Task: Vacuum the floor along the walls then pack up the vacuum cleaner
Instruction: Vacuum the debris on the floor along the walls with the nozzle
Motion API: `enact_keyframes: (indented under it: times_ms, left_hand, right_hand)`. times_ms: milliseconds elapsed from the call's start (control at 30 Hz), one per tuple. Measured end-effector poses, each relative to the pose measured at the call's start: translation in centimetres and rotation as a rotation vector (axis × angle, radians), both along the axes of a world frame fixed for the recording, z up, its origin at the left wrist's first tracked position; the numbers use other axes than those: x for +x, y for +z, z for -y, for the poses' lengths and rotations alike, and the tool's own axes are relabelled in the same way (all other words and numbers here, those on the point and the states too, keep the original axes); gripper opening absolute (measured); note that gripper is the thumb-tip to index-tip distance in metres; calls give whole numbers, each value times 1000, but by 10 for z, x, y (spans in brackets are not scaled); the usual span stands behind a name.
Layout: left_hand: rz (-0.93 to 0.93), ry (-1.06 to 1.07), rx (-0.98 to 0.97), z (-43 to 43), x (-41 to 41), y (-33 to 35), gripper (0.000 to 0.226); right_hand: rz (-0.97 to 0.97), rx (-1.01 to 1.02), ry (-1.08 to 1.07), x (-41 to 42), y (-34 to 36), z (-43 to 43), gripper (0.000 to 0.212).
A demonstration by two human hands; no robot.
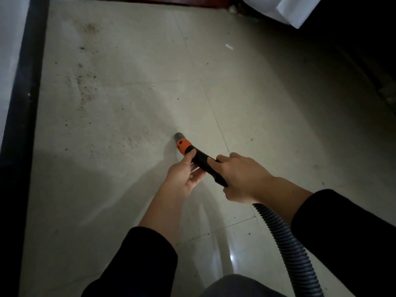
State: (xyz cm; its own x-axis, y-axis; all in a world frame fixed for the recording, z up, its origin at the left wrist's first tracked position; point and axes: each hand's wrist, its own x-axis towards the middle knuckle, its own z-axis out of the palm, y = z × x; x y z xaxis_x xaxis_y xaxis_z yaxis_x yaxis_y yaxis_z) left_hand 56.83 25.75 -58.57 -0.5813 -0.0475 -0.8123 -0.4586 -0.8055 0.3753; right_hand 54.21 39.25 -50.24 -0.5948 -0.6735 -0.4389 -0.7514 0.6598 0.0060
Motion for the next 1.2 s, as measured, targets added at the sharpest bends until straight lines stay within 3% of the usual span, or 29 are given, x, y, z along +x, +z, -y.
enact_keyframes:
  times_ms: [533,733,900,1200]
  left_hand:
    - [-5,32,-10,13,-14,-2,27]
    - [14,57,5,20,4,-1,18]
    - [16,74,15,32,21,0,18]
    - [25,71,-27,53,43,-1,23]
  right_hand:
    - [-27,-57,-57,-6,-8,13,42]
    - [24,-62,-3,1,-1,16,51]
    - [56,-66,50,11,1,26,45]
    - [106,-73,125,19,5,47,55]
